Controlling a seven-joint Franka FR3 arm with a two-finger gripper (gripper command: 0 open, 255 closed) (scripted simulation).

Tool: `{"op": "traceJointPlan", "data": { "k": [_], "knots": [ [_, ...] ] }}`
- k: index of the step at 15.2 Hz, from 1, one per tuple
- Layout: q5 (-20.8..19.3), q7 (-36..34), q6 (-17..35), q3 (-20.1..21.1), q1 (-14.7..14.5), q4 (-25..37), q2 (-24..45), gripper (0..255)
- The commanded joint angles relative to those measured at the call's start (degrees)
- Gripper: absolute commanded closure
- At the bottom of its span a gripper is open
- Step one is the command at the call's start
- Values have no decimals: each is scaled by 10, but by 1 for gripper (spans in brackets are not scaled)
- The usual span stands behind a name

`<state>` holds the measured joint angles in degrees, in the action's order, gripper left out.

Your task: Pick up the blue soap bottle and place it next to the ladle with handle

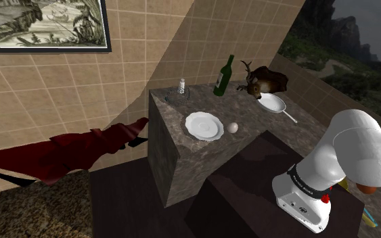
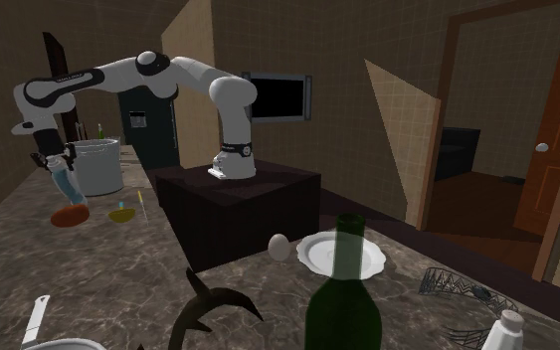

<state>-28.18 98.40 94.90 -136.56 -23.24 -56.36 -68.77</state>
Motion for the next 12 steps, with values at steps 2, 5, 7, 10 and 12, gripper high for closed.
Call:
{"op": "traceJointPlan", "data": {
  "k": [2, 5, 7, 10, 12],
  "knots": [
    [0, 0, 0, 0, -1, 1, -1, 255],
    [0, 0, 0, 0, -1, 1, -1, 255],
    [0, 0, 1, 0, 0, 0, -1, 0],
    [0, 1, 1, 0, 0, 1, -1, 0],
    [2, 5, -20, 0, -8, 27, -2, 0]
  ]
}}
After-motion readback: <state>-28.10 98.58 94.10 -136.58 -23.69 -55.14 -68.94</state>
